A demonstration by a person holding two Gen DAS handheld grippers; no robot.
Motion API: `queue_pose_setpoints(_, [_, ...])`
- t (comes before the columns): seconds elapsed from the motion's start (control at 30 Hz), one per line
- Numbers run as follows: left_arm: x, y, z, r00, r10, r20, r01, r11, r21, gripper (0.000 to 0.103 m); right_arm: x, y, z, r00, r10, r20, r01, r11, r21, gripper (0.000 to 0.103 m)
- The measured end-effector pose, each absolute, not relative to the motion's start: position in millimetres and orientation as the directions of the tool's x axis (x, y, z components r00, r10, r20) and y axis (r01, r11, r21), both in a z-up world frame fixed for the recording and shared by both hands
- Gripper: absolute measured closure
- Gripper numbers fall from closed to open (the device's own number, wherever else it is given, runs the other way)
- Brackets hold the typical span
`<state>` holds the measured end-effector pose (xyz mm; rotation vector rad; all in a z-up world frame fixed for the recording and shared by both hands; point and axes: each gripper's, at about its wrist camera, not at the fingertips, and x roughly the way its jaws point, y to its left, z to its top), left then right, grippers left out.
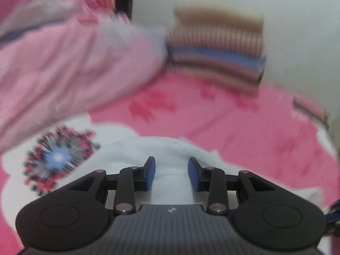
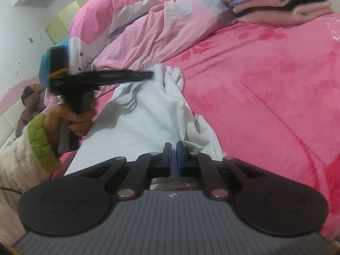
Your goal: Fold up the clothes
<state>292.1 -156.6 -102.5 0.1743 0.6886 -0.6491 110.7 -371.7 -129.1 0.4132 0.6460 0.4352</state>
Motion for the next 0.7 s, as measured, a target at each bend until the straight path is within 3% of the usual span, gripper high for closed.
queue_pose_setpoints(0.2, [302,-159,-92,0.559,-0.529,-0.638,0.617,0.780,-0.107,0.068,111,-375,-130,0.713,0.519,-0.472,-0.256,0.819,0.514,0.099])
queue_pose_setpoints(0.43, [328,-181,-108,0.492,-0.521,-0.697,0.629,0.766,-0.129,0.066,112,-376,-131,0.711,0.526,-0.466,-0.254,0.811,0.527,0.099])
queue_pose_setpoints(0.6, [318,-175,-90,0.520,-0.525,-0.674,0.599,0.787,-0.150,0.065,111,-376,-131,0.711,0.525,-0.468,-0.253,0.811,0.527,0.099])
queue_pose_setpoints(0.7, [293,-164,-66,0.567,-0.523,-0.636,0.595,0.794,-0.122,0.055,111,-376,-131,0.711,0.525,-0.468,-0.251,0.811,0.529,0.099])
